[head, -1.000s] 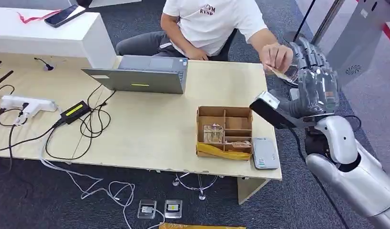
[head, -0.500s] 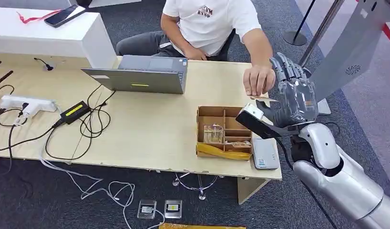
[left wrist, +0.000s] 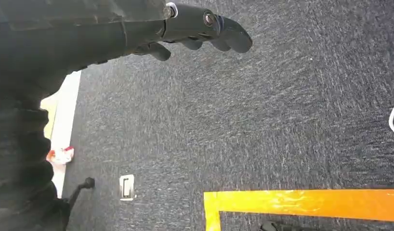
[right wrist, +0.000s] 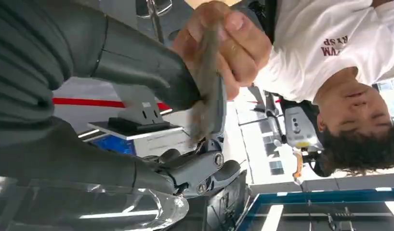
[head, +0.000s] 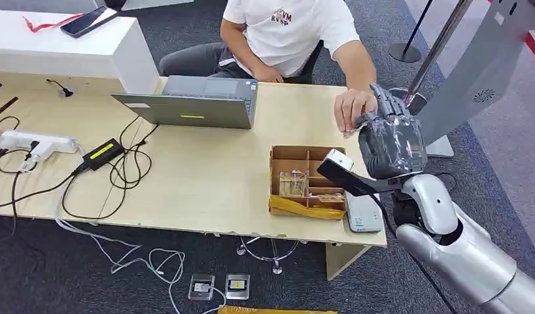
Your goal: Pass the card to the sensor for recognition and then transmit it.
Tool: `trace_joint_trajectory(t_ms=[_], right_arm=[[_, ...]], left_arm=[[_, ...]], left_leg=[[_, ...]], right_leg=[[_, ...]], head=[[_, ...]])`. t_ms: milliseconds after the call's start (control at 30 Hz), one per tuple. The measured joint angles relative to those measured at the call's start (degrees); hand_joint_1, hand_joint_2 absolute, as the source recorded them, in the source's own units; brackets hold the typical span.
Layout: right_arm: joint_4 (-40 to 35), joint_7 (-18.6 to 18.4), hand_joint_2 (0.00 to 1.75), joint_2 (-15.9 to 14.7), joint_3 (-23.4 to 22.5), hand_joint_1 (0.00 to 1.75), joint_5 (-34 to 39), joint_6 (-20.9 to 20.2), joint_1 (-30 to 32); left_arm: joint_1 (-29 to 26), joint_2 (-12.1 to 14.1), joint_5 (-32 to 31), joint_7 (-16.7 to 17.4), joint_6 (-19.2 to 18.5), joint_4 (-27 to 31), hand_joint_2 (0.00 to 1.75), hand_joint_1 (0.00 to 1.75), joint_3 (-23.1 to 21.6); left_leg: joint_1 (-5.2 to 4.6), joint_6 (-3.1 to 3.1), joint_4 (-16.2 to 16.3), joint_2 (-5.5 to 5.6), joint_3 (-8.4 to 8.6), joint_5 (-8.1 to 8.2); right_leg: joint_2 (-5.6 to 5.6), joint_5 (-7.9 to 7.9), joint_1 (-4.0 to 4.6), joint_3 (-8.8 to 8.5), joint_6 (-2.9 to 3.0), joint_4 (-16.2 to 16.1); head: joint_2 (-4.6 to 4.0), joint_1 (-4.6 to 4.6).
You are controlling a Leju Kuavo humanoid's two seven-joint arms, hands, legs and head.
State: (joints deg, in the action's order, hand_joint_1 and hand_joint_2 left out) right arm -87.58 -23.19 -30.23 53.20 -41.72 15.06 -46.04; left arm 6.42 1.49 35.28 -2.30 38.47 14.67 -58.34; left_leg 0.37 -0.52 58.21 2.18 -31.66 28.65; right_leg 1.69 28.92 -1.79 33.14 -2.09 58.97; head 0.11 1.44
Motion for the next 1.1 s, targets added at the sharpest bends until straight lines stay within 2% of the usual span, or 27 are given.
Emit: trace_joint_trajectory(t_ms=[800,1000,1100], right_arm=[[0.8,0.4,1.75,0.9,0.1,1.75,1.7,-2.0,0.0],[1.2,0.2,1.75,0.8,0.2,1.75,3.5,-1.0,1.3],[1.6,-0.5,1.75,0.5,0.0,1.75,4.7,0.8,2.9]], left_arm=[[-0.1,0.1,0.8,-0.1,0.0,0.0,1.75,0.0,0.0],[-0.2,0.1,1.1,-0.5,0.0,0.0,1.75,0.0,0.1],[-0.2,0.1,1.1,-0.5,0.0,0.0,1.75,0.0,0.1]], left_leg=[[0.0,0.0,0.0,-0.01,0.01,0.0],[0.0,0.0,0.0,-0.01,0.03,0.0],[0.0,0.0,0.0,-0.01,0.04,0.0]], right_leg=[[0.01,0.0,0.0,0.0,0.0,0.0],[0.01,0.0,0.0,0.01,0.0,0.0],[0.01,0.0,0.0,0.01,0.0,0.0]], head=[[0.0,0.0],[0.0,0.0],[0.0,0.0]])
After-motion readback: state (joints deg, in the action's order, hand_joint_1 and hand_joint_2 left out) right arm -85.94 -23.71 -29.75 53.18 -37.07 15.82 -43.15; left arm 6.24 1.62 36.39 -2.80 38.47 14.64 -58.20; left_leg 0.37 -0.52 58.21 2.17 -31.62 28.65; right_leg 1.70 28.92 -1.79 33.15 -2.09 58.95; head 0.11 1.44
